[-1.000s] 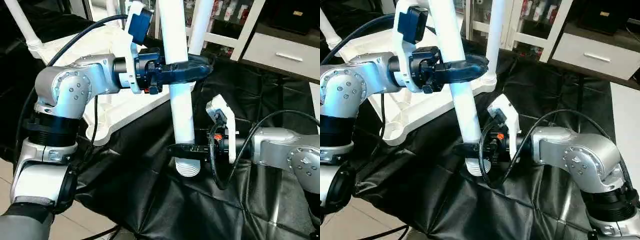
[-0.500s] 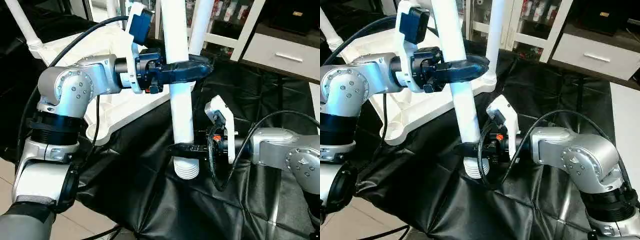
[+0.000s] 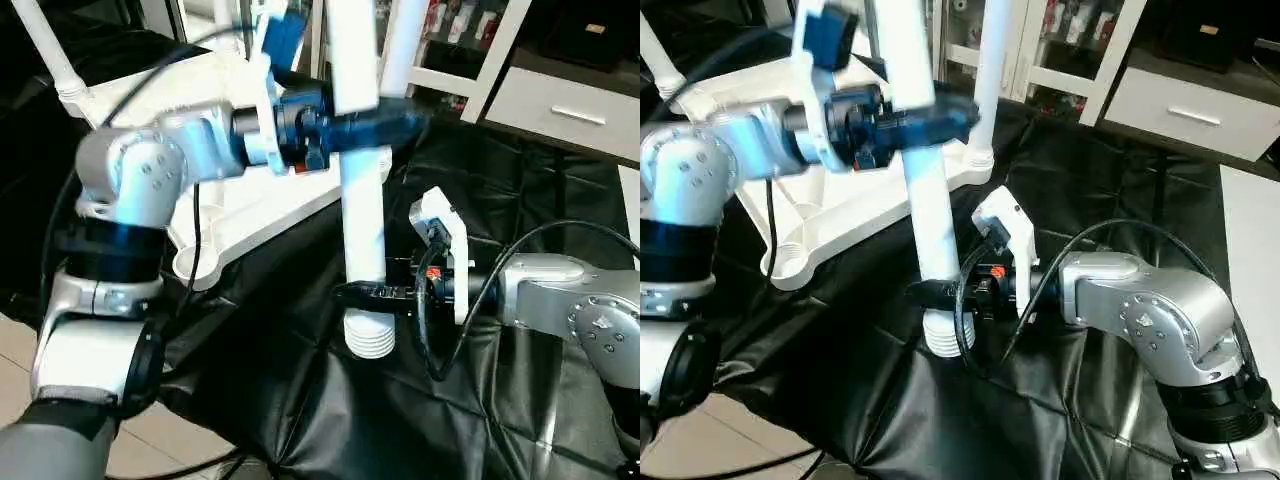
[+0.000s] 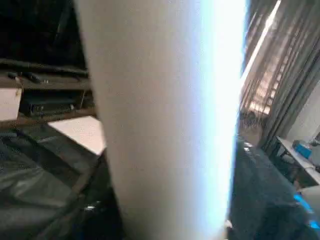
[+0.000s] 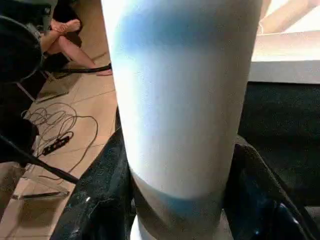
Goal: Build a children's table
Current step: Pick table leg
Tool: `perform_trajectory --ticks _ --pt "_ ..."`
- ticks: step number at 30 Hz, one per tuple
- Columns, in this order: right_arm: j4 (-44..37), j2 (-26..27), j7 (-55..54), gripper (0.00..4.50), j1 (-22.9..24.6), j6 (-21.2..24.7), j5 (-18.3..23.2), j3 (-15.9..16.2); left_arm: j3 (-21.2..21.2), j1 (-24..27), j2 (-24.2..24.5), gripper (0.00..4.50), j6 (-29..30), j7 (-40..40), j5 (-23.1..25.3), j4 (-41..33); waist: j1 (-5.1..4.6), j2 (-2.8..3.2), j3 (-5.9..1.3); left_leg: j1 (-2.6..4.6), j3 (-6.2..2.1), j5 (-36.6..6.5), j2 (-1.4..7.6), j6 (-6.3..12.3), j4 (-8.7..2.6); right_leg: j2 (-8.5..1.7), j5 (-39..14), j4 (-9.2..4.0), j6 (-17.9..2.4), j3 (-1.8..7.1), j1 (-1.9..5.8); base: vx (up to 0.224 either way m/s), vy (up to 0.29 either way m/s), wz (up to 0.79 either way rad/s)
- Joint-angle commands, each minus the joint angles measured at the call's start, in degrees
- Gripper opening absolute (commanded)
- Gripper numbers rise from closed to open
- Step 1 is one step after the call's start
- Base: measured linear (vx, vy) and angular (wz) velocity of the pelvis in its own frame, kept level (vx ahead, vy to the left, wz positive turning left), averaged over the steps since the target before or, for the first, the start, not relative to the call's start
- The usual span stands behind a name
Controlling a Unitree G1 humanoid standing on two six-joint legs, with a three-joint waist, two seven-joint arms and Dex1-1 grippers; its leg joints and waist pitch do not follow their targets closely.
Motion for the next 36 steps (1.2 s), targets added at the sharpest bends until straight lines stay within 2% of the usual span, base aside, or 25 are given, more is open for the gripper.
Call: perform_trajectory --ticks 1,2,3,4,5,8,9,10,11,14,16,17,21,23,24,25,26,27,28,30,31,33,34,35,36 --pt "0.90 0.08 -0.60 1.93 0.26 -0.01 -0.80 -0.43 1.42 -1.68 -0.33 3.00 0.44 0.76 -1.57 -1.40 0.12 0.23 -5.12 1.51 -2.17 -3.29 3.82 0.32 -3.43 -6.10 -1.49 -3.29 -14.33 3.65 3.85 0.000 0.000 0.00" --pt "0.94 0.21 -0.72 1.93 0.29 -0.20 -0.86 -0.53 1.67 -1.74 -0.44 3.24 0.44 1.05 -1.60 -1.36 0.12 0.24 -5.13 1.48 -2.17 -3.36 3.80 0.30 -3.40 -6.10 -1.50 -3.28 -14.34 3.65 3.85 0.000 0.000 0.00" --pt "1.39 1.06 -1.57 1.92 0.15 -0.77 -0.87 -1.36 2.53 -1.86 -0.71 3.28 0.40 1.68 -2.00 -1.34 0.17 0.28 -5.34 1.46 -2.16 -3.29 3.78 0.23 -3.32 -6.16 -1.40 -3.21 -14.50 3.65 3.91 0.000 0.000 0.00" --pt "1.47 1.17 -1.70 1.92 0.12 -0.87 -0.90 -1.49 2.70 -1.91 -0.79 3.28 0.34 1.91 -2.04 -1.25 0.17 0.28 -5.34 1.46 -2.16 -3.29 3.78 0.23 -3.32 -6.16 -1.40 -3.21 -14.50 3.65 3.91 0.000 0.000 0.00" --pt "2.33 2.46 -3.29 1.92 -0.15 -1.93 -1.23 -2.98 4.26 -2.19 -1.53 3.28 0.09 3.38 -2.81 -0.44 0.22 0.29 -5.71 1.54 -2.20 -3.29 3.85 0.06 -3.20 -6.21 -1.30 -3.13 -14.86 3.59 3.97 0.000 0.000 0.00" --pt "3.43 4.30 -4.78 1.91 -0.72 -3.59 -0.57 -6.13 5.69 -2.05 -2.12 3.34 0.41 4.61 -3.68 0.12 0.29 0.19 -5.80 1.41 -2.14 -3.46 3.71 -0.03 -3.11 -6.24 -1.46 -3.13 -14.95 3.57 4.06 0.000 0.000 0.00" --pt "3.97 4.97 -5.12 1.91 -1.55 -3.26 1.71 -8.80 6.41 -1.95 -2.09 3.34 0.83 4.87 -4.18 0.65 0.38 0.21 -6.07 1.47 -2.13 -3.09 3.72 0.14 -3.04 -6.16 -1.34 -3.04 -14.60 3.54 4.08 0.000 0.000 0.00" --pt "3.97 4.97 -5.12 1.91 -1.55 -3.26 1.71 -8.80 6.41 -1.95 -2.09 3.34 0.83 4.87 -4.18 0.65 0.42 0.23 -6.04 1.46 -2.10 -3.16 3.65 0.18 -2.99 -6.14 -1.46 -3.10 -14.52 3.55 4.01 0.000 0.000 0.00" --pt "3.58 4.97 -4.53 1.91 -1.86 -3.39 3.20 -10.16 7.17 -1.80 -2.23 3.34 0.73 5.75 -3.96 1.04 0.52 0.28 -6.15 1.51 -2.13 -3.09 3.70 0.09 -3.01 -6.09 -1.75 -3.04 -14.32 3.50 4.01 0.000 0.000 0.00" --pt "3.25 4.46 -4.06 1.90 -2.13 -4.04 4.13 -12.03 8.72 -1.60 -2.58 3.34 0.43 7.11 -4.38 1.80 0.90 0.06 -6.84 1.54 -2.02 -2.26 3.70 0.06 -2.74 -6.08 -0.64 -2.81 -14.26 3.42 4.14 0.000 0.000 0.00" --pt "3.64 4.42 -4.19 1.89 -2.31 -4.30 4.33 -12.81 9.41 -1.69 -2.76 3.34 0.49 7.47 -4.79 2.22 1.07 0.12 -6.90 1.40 -1.99 -2.02 3.62 0.18 -2.60 -6.09 -0.11 -2.74 -14.35 3.39 4.07 0.000 0.000 0.00" --pt "4.63 4.72 -4.71 1.88 -2.70 -4.85 4.61 -14.34 10.59 -1.93 -2.94 3.34 0.68 8.33 -5.26 3.02 1.27 0.27 -7.12 1.41 -1.99 -2.04 3.58 0.12 -2.48 -6.06 -0.47 -2.71 -14.28 3.35 4.08 0.000 0.000 0.00" --pt "5.44 5.17 -5.99 1.88 -2.73 -6.28 3.70 -16.09 11.93 -1.91 -2.80 3.34 -0.58 8.87 -5.21 2.91 1.73 0.29 -7.17 1.37 -2.05 -3.14 3.64 -0.58 -2.39 -6.13 -2.68 -2.88 -13.32 3.39 3.97 0.000 0.000 0.00" --pt "5.52 5.49 -6.76 1.88 -2.62 -6.57 3.56 -16.85 12.34 -1.64 -2.63 3.34 -1.29 8.96 -5.21 2.21 1.91 0.62 -7.18 1.42 -2.13 -4.28 3.70 -1.26 -2.36 -6.15 -4.42 -3.01 -12.90 3.41 3.80 0.000 0.000 0.00" --pt "5.59 5.60 -8.80 1.88 -1.93 -10.24 -0.24 -17.39 14.09 -0.58 -2.26 3.34 -1.61 10.00 -6.46 0.03 2.08 1.14 -7.25 1.43 -2.26 -5.21 3.82 -2.19 -2.26 -6.30 -5.16 -2.87 -12.80 3.40 3.66 0.000 0.000 0.00" --pt "5.58 5.56 -8.86 1.88 -1.84 -10.56 -0.59 -17.32 14.18 -0.47 -2.24 3.34 -1.69 10.08 -6.47 -0.17 1.91 0.88 -7.21 1.38 -2.25 -5.52 3.82 -2.59 -2.33 -6.22 -5.26 -2.92 -12.78 3.39 3.65 0.000 0.000 0.00" --pt "5.22 4.95 -10.59 1.88 -0.04 -16.32 -7.03 -15.94 15.67 1.93 -2.09 3.34 -3.14 11.81 -6.64 -4.16 1.93 1.13 -7.18 1.36 -2.33 -6.40 3.83 -3.39 -2.33 -6.28 -5.75 -2.92 -12.64 3.41 3.63 0.000 0.000 0.00" --pt "5.10 5.12 -10.86 1.88 0.19 -16.71 -7.33 -15.96 15.76 2.37 -2.09 3.34 -3.32 12.14 -6.48 -4.75 1.87 0.98 -7.19 1.28 -2.35 -6.59 3.90 -3.71 -2.36 -6.34 -5.86 -2.90 -12.43 3.41 3.68 0.000 0.000 0.00" --pt "4.46 6.06 -12.32 1.88 1.43 -18.85 -8.97 -16.06 16.24 4.77 -2.12 3.34 -4.28 13.96 -5.62 -8.01 1.71 0.84 -7.09 1.27 -2.22 -6.82 3.72 -3.70 -2.39 -6.15 -6.40 -3.06 -12.15 3.44 3.66 0.000 0.000 0.00" --pt "2.19 9.18 -16.14 1.88 4.59 -23.29 -11.86 -16.86 16.53 11.19 -2.45 3.34 -6.00 18.51 -2.52 -15.55 1.49 0.93 -7.39 1.17 -2.28 -7.32 3.97 -2.70 -2.46 -6.27 -8.88 -3.12 -10.62 3.49 3.60 0.000 0.000 0.00" --pt "1.13 10.82 -17.84 1.88 6.17 -25.83 -13.61 -16.80 16.19 14.65 -3.08 3.34 -7.41 22.13 1.01 -18.11 1.24 0.69 -7.33 1.19 -2.14 -7.75 3.88 -2.56 -2.47 -6.06 -10.05 -3.37 -10.02 3.50 3.49 0.000 0.000 0.00" --pt "-0.46 13.46 -21.16 1.88 9.24 -30.53 -17.41 -15.96 14.49 22.04 -3.57 3.34 -10.88 27.88 9.02 -22.57 0.85 0.48 -7.23 1.32 -2.10 -9.08 3.69 -2.30 -2.64 -5.76 -16.31 -4.28 -6.22 3.55 3.18 0.000 0.000 0.00" --pt "-1.05 15.01 -22.02 1.88 10.68 -32.33 -18.08 -15.93 14.08 25.64 -3.89 3.34 -10.61 30.70 11.11 -24.32 0.71 0.19 -7.21 1.44 -2.14 -9.38 3.81 -2.43 -2.83 -5.72 -17.67 -4.37 -5.31 3.58 3.17 0.000 0.000 0.00" --pt "-1.05 15.01 -22.02 1.88 10.68 -32.33 -18.08 -15.93 14.08 25.64 -3.89 3.34 -10.61 30.70 11.11 -24.32 0.58 0.72 -7.20 1.65 -2.20 -10.76 3.75 -2.70 -2.93 -5.69 -20.78 -4.66 -4.03 3.51 2.84 0.000 0.000 0.00" --pt "-1.44 17.17 -24.06 1.88 12.95 -34.57 -19.35 -16.15 11.04 31.74 -2.83 3.34 -12.21 34.14 17.18 -26.66 0.36 0.62 -7.32 1.69 -2.38 -11.18 3.78 -2.84 -3.13 -5.51 -21.87 -4.75 -2.86 3.45 2.79 0.000 0.000 0.00"
